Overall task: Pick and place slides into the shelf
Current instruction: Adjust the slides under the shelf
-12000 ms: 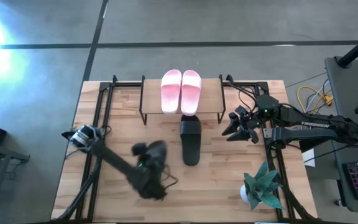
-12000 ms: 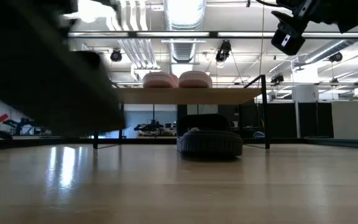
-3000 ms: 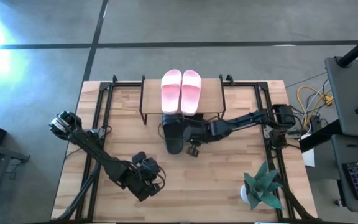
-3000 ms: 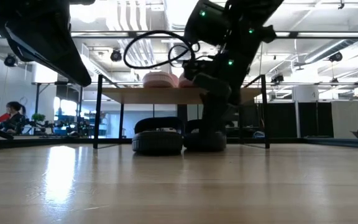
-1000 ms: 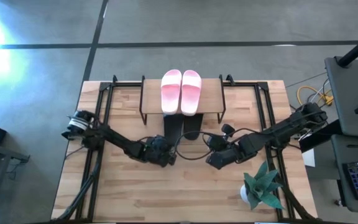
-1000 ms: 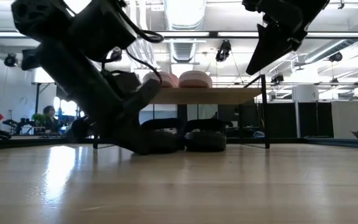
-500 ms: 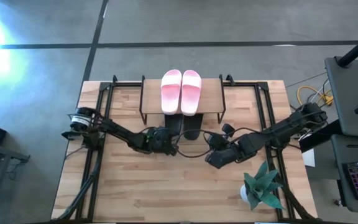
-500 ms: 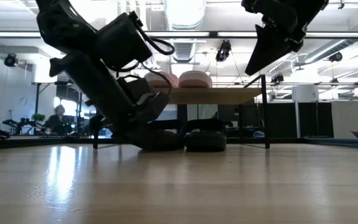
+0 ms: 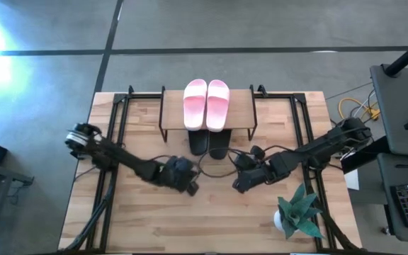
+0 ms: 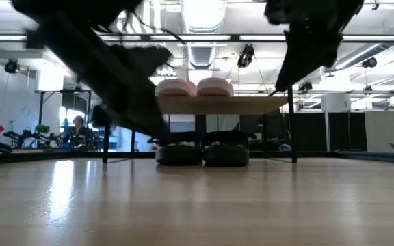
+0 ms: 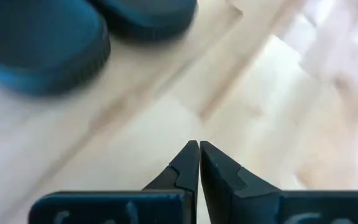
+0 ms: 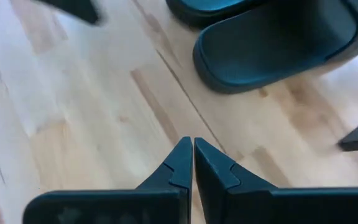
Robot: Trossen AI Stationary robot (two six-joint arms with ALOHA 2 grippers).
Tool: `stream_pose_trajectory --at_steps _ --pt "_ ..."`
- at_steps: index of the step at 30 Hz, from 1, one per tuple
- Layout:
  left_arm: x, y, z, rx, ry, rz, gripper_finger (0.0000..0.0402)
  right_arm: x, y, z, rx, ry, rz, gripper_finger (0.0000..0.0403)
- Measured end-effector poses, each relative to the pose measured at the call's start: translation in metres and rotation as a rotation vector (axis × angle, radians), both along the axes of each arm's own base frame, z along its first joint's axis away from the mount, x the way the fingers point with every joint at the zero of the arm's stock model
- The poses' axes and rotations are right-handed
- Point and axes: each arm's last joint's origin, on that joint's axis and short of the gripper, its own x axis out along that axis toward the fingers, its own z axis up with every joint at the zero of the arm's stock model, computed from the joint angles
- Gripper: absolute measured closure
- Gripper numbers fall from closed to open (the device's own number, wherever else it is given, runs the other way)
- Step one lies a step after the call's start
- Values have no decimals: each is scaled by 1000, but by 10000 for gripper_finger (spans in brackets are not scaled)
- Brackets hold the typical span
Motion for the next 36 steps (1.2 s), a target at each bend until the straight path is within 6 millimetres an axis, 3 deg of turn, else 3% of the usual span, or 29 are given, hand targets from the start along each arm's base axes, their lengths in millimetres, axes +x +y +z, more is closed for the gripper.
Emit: stream_pose_trajectory --at_steps 7,12,20,24,36 --pt "-53 -51 33 -8 -65 44 402 33 -19 -33 149 -59 -23 394" --pt "-77 -70 47 30 -128 9 402 49 -21 -57 120 -49 23 394" --pt "-86 -75 56 19 -148 -26 402 63 -19 -90 59 40 74 394" --pt "-86 -75 56 38 -142 -41 402 70 -23 -96 -9 40 87 394" --pt "-85 -74 55 78 -127 -67 402 78 -77 -104 -71 89 20 394"
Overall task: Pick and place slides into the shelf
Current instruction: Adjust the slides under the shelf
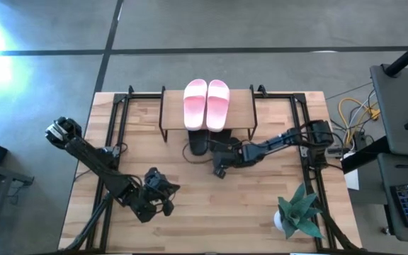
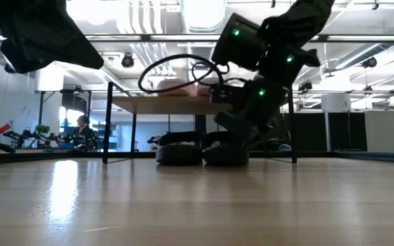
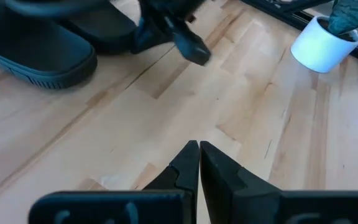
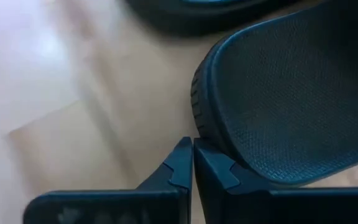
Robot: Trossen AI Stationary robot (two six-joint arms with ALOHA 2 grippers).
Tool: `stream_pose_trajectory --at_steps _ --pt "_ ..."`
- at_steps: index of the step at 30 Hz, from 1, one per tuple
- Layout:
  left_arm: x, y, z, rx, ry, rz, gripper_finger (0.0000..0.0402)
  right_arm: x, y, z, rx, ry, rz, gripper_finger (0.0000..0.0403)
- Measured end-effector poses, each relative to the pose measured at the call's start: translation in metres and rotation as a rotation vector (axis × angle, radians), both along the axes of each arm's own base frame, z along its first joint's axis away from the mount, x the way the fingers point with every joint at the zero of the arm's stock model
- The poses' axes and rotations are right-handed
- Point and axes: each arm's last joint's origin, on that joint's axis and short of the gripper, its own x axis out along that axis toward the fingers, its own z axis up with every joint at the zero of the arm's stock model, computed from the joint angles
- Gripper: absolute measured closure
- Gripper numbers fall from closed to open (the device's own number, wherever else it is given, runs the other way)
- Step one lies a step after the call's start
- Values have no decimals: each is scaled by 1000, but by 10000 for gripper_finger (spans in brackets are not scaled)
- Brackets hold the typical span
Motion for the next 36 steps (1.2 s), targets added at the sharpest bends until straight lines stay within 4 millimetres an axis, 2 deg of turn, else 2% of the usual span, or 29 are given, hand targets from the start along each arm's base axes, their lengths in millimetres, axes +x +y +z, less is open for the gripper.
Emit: stream_pose_trajectory --at_steps 6,11,14,17,22,26,31,36 --pt "0 1 -2 5 5 1 402 0 -23 5 -21 -6 -40 394" --pt "0 3 -3 3 8 10 402 0 -27 7 12 -4 -25 394" --pt "5 10 -4 -2 11 38 402 0 -15 11 70 -26 -7 394" --pt "13 22 -6 14 51 38 402 -2 9 18 94 -55 37 394" --pt "33 40 -20 190 135 -42 402 -15 50 50 40 -153 99 394" --pt "56 54 -34 262 145 -121 402 -37 71 82 -44 -244 21 394" --pt "83 75 -58 246 159 -127 402 -67 75 118 -55 -346 -114 394" --pt "95 98 -78 245 195 -51 402 -90 71 143 -60 -427 -191 394"
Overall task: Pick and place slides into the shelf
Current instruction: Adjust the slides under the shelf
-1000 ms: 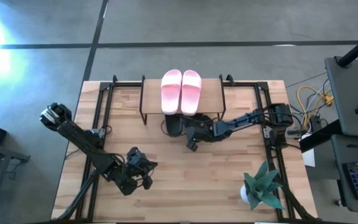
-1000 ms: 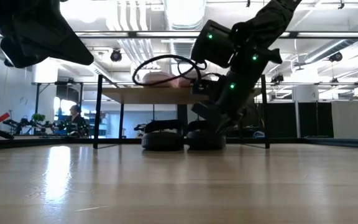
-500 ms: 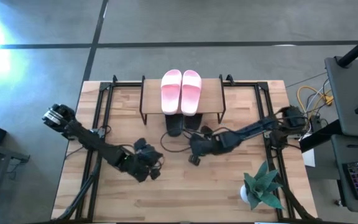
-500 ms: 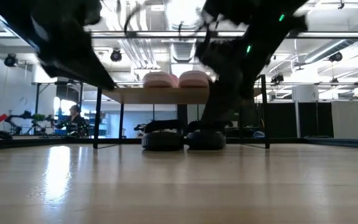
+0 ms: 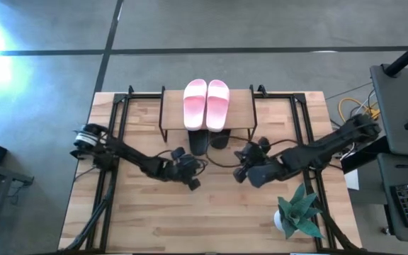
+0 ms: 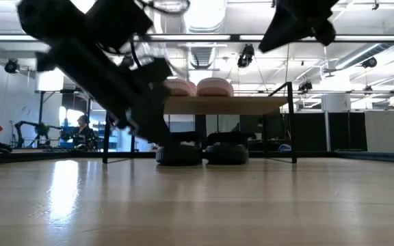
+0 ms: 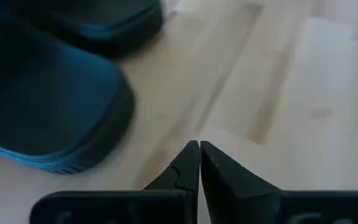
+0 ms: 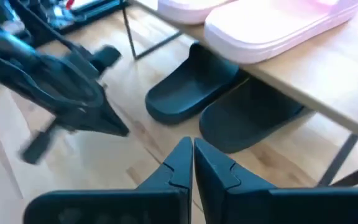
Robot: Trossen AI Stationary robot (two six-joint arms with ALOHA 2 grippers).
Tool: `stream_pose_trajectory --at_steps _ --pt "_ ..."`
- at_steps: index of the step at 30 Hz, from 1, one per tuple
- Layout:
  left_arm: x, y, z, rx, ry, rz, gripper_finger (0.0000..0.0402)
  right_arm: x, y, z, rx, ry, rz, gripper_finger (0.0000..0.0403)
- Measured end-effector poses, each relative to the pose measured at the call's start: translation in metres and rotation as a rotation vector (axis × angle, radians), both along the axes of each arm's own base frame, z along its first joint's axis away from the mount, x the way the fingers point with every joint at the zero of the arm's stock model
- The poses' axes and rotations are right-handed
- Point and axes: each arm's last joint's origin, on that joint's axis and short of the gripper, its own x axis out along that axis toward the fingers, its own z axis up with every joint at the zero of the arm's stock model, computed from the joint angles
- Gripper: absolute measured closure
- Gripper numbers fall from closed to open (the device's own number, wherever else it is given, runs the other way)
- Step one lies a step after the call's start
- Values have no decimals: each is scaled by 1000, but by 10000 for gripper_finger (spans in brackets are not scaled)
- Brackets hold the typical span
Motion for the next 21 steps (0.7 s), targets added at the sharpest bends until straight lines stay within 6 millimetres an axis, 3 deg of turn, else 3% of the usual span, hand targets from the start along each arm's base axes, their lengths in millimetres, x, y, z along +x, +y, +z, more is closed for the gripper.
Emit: stream_pose_trajectory --at_steps 6,21 --pt "6 21 -10 34 36 41 402 -8 -4 9 -2 -19 -4 394" --pt "12 62 -9 99 49 99 402 3 1 -9 -27 49 -4 394"
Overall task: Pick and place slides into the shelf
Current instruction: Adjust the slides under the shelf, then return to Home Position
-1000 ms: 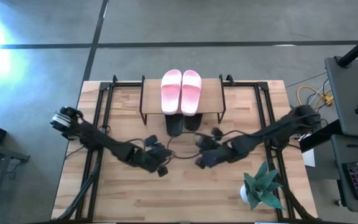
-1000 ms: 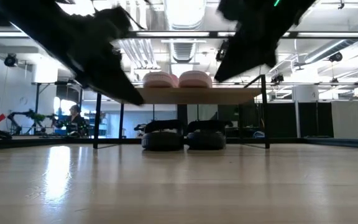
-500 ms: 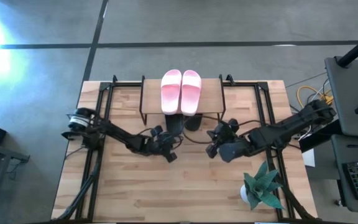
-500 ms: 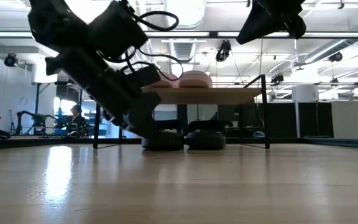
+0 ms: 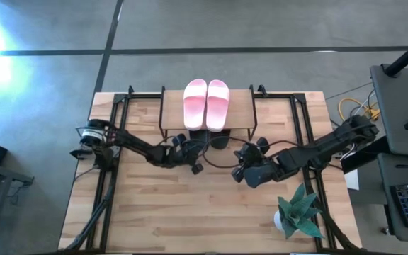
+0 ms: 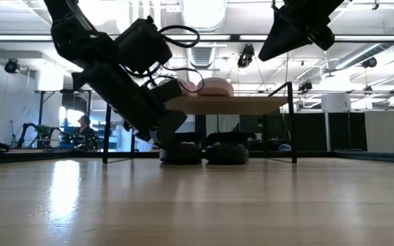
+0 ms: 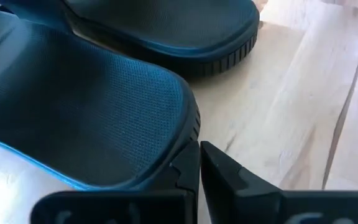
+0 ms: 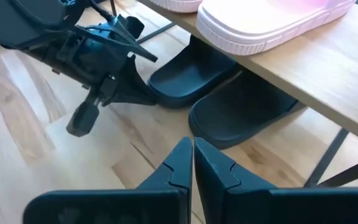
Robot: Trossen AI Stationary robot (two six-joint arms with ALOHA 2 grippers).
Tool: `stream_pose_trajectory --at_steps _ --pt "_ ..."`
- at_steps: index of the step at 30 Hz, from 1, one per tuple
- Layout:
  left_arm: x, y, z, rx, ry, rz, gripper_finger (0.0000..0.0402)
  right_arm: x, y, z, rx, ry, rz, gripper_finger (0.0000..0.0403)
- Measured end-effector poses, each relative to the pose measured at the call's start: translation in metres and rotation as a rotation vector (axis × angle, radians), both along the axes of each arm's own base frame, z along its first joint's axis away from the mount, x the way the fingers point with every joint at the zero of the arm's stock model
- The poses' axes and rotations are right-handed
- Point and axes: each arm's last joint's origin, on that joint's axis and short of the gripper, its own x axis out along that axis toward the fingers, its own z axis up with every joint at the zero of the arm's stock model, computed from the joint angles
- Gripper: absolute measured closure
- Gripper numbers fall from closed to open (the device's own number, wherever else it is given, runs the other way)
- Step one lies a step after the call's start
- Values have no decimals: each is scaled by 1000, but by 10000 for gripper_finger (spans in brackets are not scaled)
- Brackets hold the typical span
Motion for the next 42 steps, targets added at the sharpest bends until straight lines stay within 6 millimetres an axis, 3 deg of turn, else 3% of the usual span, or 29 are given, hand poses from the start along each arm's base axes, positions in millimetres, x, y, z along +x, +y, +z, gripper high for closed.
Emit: stream_pose_trajectory --at_steps 6,13,18,23,31,38,42 --pt "2 2 3 -26 -32 -17 402 -2 -2 4 12 -18 -9 394" --pt "14 -33 33 -333 -254 -215 402 -5 -8 16 179 -70 15 394" --pt "12 -56 71 -439 -484 -411 402 3 -19 39 369 -159 278 394" --pt "1 -47 111 -451 -626 -477 402 -1 -49 67 382 -288 415 394" --pt "-34 -32 143 -506 -714 -562 402 -57 -86 90 295 -283 344 394" --pt "-80 -26 148 -532 -788 -526 402 -120 -95 81 298 -321 271 394" --pt "-105 -22 150 -487 -843 -504 402 -152 -99 71 241 -365 127 394"
